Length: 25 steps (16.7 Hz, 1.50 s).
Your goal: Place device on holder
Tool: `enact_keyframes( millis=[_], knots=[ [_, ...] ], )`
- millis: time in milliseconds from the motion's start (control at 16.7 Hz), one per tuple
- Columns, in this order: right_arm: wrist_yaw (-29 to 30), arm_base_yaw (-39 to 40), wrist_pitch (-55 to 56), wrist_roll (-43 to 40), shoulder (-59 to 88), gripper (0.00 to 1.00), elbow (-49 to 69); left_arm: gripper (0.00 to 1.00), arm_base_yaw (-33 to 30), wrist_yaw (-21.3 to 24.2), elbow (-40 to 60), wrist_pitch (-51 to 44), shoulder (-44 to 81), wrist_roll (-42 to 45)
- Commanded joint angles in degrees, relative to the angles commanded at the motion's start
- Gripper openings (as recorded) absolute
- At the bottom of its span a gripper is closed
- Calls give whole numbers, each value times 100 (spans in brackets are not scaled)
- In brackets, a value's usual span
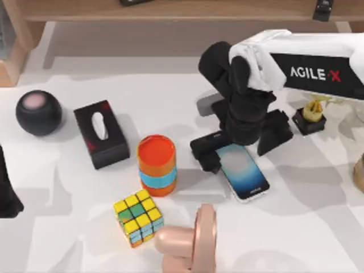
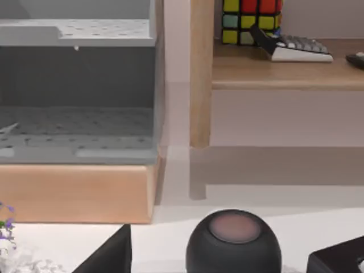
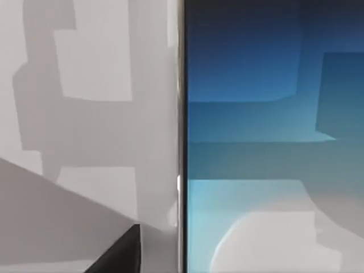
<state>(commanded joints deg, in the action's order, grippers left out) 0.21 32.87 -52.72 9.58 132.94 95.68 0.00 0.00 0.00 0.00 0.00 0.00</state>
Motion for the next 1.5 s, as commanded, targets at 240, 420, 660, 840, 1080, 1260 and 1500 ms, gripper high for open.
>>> enact_keyframes(
  millis=[240, 420, 660, 840, 1080, 1260, 1500],
  knots=[
    [0, 0, 0, 0, 0, 70, 0, 100, 0, 0, 0, 0, 0, 0],
    [0, 0, 0, 0, 0, 47, 0, 100, 0, 0, 0, 0, 0, 0],
    [0, 0, 0, 0, 0, 17, 0, 100, 0, 0, 0, 0, 0, 0],
    [0, 0, 0, 0, 0, 0, 0, 100, 0, 0, 0, 0, 0, 0],
    [0, 0, 0, 0, 0, 0, 0, 100, 0, 0, 0, 0, 0, 0],
    [0, 0, 0, 0, 0, 0, 0, 100, 0, 0, 0, 0, 0, 0],
    [169, -38, -181, -35, -309, 0, 52, 100, 0, 0, 0, 0, 0, 0]
  ],
)
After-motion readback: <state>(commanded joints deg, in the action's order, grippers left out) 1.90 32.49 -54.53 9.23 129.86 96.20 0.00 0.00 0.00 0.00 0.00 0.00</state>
